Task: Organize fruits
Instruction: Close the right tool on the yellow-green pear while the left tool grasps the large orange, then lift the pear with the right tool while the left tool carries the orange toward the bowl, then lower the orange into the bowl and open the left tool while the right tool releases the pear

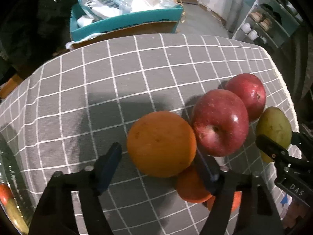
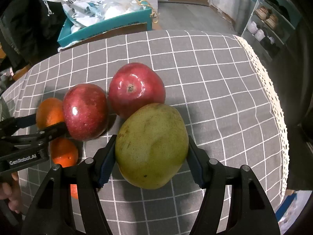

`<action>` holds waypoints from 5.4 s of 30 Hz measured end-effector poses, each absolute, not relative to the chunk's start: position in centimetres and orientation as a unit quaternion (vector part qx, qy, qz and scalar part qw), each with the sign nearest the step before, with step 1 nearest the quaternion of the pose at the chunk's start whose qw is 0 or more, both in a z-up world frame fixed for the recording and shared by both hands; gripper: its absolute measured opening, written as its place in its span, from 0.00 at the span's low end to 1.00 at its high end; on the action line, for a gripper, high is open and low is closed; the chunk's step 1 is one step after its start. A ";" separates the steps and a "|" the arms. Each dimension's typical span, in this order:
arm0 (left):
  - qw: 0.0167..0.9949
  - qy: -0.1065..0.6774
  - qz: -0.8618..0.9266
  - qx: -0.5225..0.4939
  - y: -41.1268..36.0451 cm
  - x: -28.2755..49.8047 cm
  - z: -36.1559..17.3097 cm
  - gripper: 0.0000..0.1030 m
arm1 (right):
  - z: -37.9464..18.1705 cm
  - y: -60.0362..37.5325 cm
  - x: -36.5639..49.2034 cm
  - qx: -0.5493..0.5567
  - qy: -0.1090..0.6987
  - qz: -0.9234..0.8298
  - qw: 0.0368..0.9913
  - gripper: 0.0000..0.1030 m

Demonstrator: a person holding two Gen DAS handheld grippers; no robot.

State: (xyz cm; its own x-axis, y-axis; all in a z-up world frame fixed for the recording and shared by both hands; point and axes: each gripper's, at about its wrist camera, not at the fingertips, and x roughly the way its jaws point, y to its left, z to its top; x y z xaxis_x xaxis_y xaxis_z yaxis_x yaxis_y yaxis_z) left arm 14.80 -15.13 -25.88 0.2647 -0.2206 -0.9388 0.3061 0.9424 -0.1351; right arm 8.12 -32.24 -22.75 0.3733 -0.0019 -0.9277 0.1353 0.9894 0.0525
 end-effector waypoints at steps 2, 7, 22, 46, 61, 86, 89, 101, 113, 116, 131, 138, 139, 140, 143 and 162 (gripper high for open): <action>0.794 0.583 -0.168 0.039 -15.3 14.7 -25.8 0.64 | -22.7 -32.2 8.1 0.057 0.557 -0.041 0.827 0.64; 0.801 0.577 -0.153 0.045 -15.1 14.3 -25.5 0.63 | -22.2 -31.9 7.9 0.047 0.550 -0.043 0.833 0.64; 0.838 0.531 -0.122 0.031 -12.0 12.7 -20.7 0.63 | -18.7 -30.3 7.4 0.010 0.511 -0.041 0.859 0.64; 0.883 0.455 -0.109 0.037 -9.2 8.3 -13.0 0.63 | -10.8 -27.4 5.0 -0.011 0.433 -0.009 0.901 0.64; 0.901 0.422 -0.099 0.021 -6.4 6.2 -9.5 0.63 | -7.3 -25.2 3.5 -0.020 0.399 0.017 0.917 0.64; 0.910 0.413 -0.036 -0.015 1.5 6.0 -8.8 0.63 | -5.9 -16.5 6.0 -0.033 0.390 0.096 0.915 0.64; 0.910 0.414 -0.026 -0.022 2.9 5.9 -9.0 0.63 | -5.9 -15.2 6.4 -0.037 0.390 0.105 0.914 0.64; 0.907 0.418 0.014 -0.046 8.0 5.5 -9.8 0.63 | -6.0 -9.9 7.8 -0.054 0.391 0.144 0.908 0.64; 0.895 0.439 0.050 -0.067 12.9 6.0 -12.1 0.63 | -7.8 -4.1 9.9 -0.059 0.408 0.190 0.891 0.64; 0.891 0.444 0.060 -0.069 14.0 6.2 -12.8 0.63 | -8.7 -2.7 10.6 -0.062 0.417 0.199 0.885 0.64; 0.862 0.493 0.077 -0.089 17.0 7.2 -18.0 0.63 | -13.0 2.4 12.8 -0.075 0.457 0.231 0.856 0.64; 0.846 0.519 0.074 -0.101 17.2 7.6 -20.1 0.63 | -14.8 3.2 13.3 -0.072 0.476 0.235 0.844 0.64; 0.844 0.521 0.073 -0.101 17.1 7.6 -20.2 0.63 | -15.0 3.2 13.4 -0.072 0.479 0.235 0.843 0.64; 0.842 0.525 0.072 -0.104 17.1 7.7 -20.5 0.63 | -15.2 3.3 13.4 -0.072 0.481 0.235 0.842 0.64; 0.836 0.533 0.073 -0.109 17.3 7.8 -21.0 0.63 | -15.4 3.3 13.5 -0.071 0.484 0.236 0.840 0.64; 0.834 0.534 0.093 -0.102 17.9 7.6 -21.0 0.78 | -16.4 3.9 13.8 -0.065 0.493 0.238 0.834 0.64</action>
